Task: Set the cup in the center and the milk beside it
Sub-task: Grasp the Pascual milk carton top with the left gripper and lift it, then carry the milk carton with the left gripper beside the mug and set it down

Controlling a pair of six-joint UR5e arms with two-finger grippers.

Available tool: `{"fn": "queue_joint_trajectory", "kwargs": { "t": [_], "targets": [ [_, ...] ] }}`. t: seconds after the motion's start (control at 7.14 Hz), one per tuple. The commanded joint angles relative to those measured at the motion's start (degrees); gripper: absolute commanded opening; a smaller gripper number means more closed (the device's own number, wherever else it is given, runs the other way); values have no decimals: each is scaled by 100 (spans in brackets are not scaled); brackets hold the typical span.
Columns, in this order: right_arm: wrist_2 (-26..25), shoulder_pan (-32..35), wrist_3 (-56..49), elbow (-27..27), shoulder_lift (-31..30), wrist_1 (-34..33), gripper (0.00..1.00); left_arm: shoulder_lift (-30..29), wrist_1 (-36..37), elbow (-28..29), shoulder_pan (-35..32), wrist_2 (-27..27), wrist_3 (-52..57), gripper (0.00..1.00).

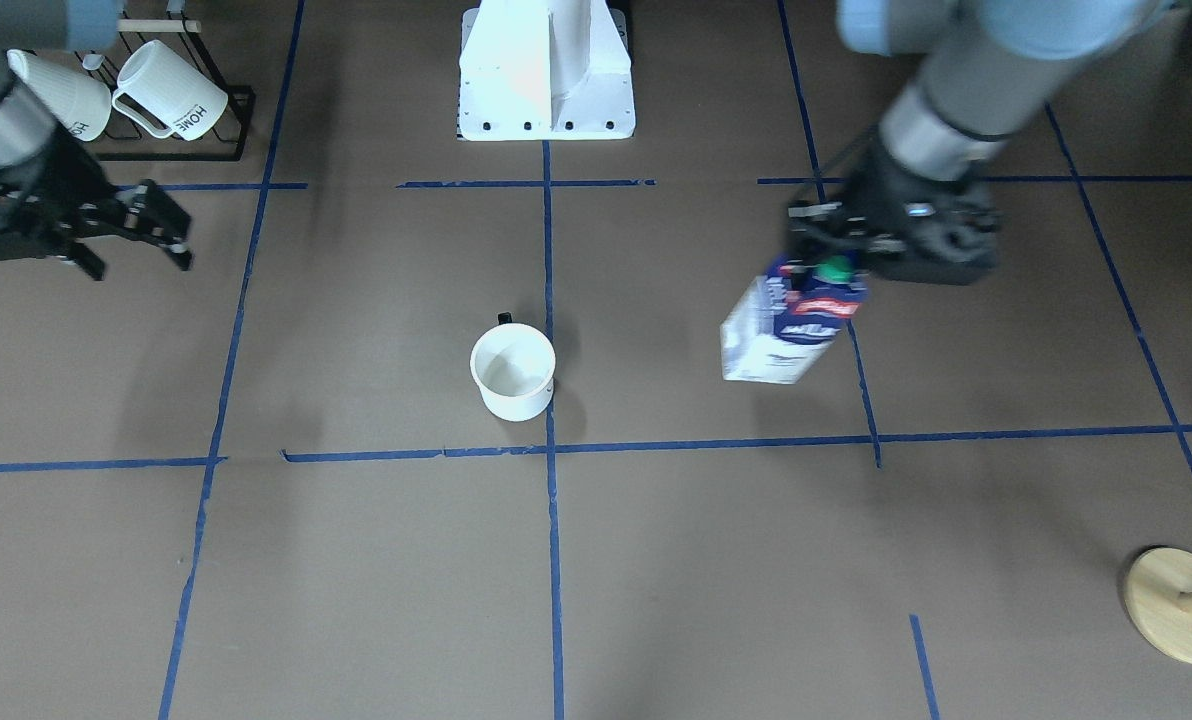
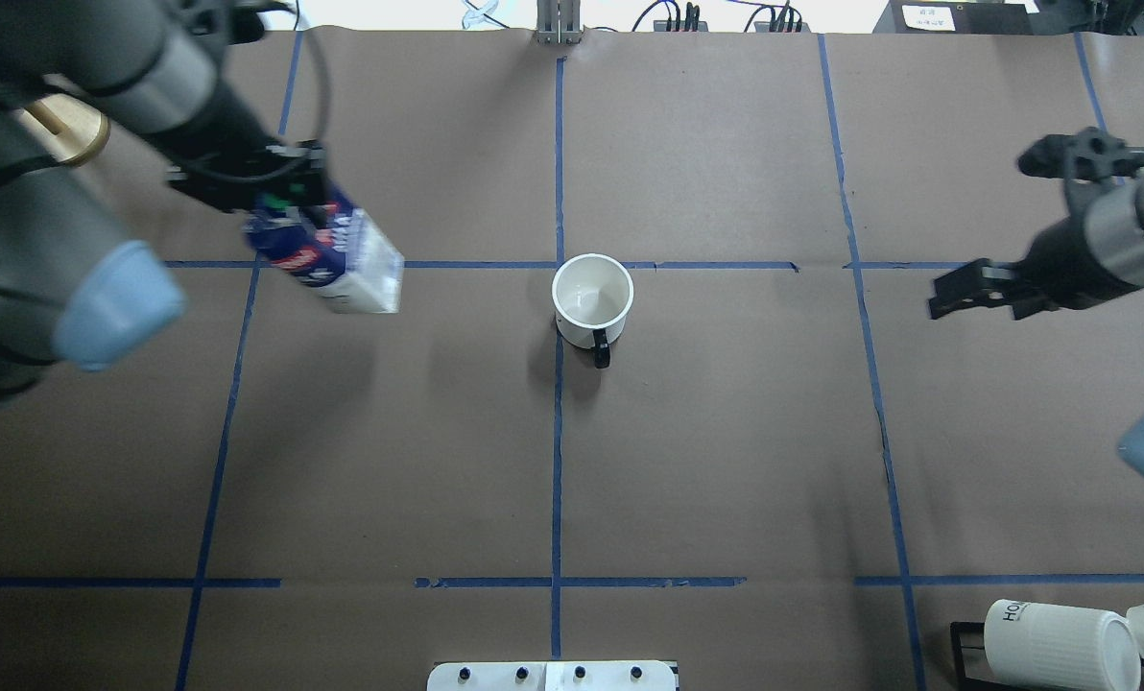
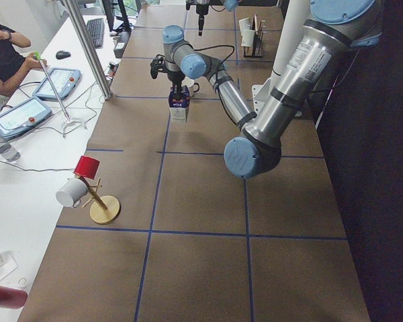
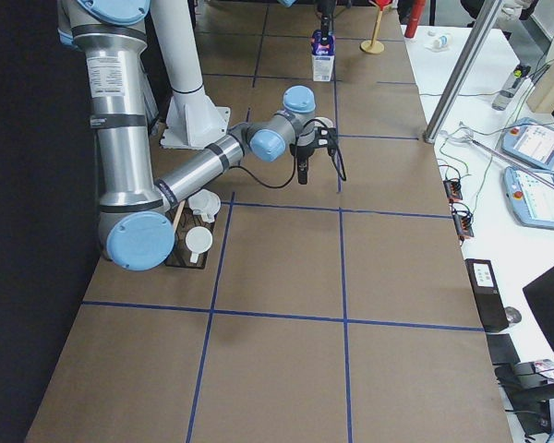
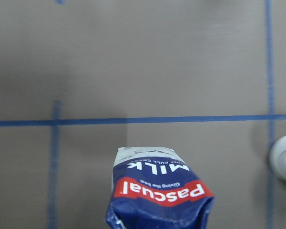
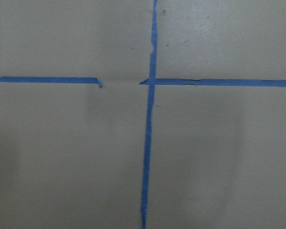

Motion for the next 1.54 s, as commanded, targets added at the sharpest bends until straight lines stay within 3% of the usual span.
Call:
{"fn": "queue_joint_trajectory", "kwargs": {
  "t": [0.0, 0.14, 0.84, 0.98, 1.12, 1.4],
  "targets": [
    [222, 352, -674, -109, -291, -9, 100, -1562, -26, 1652, 675, 668, -904, 0],
    [214, 344, -631, -110, -283, 0, 100, -1742, -243, 1964, 720, 671, -941, 0],
    [214, 343, -578, -101, -309, 0, 100, -1718, -272, 1985, 940, 688, -1091, 9],
    [214, 343, -578, -136, -309, 0, 100, -1692, -263, 2002, 949, 793, -1082, 29],
    [214, 335, -578, -162, -309, 0, 100, -1683, -255, 2011, 949, 803, -1082, 64],
    [214, 335, -569, -171, -292, 0, 100, -1691, -246, 1950, 949, 803, -1082, 90]
  ]
}}
